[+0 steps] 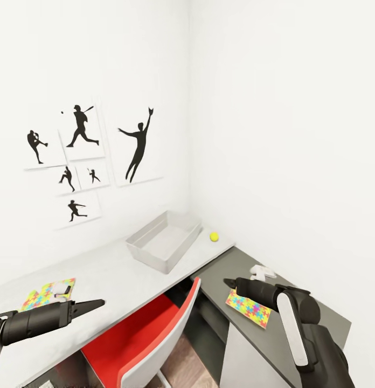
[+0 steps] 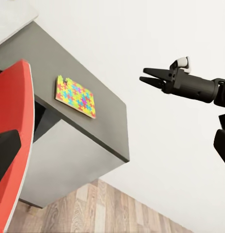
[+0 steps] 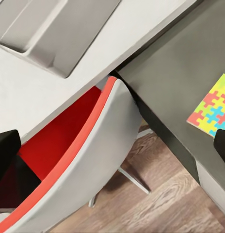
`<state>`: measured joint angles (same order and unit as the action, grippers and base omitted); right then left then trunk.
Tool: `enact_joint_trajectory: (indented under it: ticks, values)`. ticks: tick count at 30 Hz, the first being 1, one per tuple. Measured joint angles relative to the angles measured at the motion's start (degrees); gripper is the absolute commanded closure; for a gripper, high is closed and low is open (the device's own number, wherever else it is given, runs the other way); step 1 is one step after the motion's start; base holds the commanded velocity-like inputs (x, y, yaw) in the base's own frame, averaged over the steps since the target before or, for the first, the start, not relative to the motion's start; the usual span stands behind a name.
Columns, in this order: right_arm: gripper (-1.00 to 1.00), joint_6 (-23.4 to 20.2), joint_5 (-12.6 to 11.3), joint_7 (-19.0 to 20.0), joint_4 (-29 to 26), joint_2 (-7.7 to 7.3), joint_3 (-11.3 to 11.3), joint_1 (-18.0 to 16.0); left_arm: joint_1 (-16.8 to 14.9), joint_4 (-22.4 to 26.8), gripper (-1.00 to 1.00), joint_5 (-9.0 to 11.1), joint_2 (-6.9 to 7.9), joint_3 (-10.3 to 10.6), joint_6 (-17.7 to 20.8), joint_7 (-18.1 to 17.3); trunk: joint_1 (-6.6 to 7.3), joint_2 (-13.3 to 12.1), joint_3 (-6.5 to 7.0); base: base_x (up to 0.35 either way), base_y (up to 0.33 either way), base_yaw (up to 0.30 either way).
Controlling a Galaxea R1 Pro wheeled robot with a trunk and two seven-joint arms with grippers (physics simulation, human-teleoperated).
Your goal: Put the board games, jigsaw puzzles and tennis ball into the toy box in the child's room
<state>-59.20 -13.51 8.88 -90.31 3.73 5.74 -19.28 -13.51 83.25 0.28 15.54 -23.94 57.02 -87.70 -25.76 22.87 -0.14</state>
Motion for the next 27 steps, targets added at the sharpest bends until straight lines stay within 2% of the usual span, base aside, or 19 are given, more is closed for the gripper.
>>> enact_joint_trajectory:
  ticks: [11,19,27]
  values:
    - [-1.0,0.02,0.02,0.0,0.01,0.19,0.0,-0.01,0.01,0.0,-1.0,0.02,0.01,-0.27,0.02,-0.18,0.0,-0.02,-0.3,0.0,0.0,0.257]
    - [-1.0,0.06,0.08,-0.04,0.01,0.11,0.0,-0.02,0.02,0.0,-1.0,0.15,-0.27,-4.0,-0.38,-1.49,0.01,-0.04,-0.52,0.0,0.0,0.271]
    - [-1.0,0.07,0.08,-0.08,0.09,0.15,0.0,0.01,0.03,-0.01,-1.0,0.14,-0.19,-4.92,-0.54,-2.06,0.03,-0.05,-0.75,0.142,0.0,0.272]
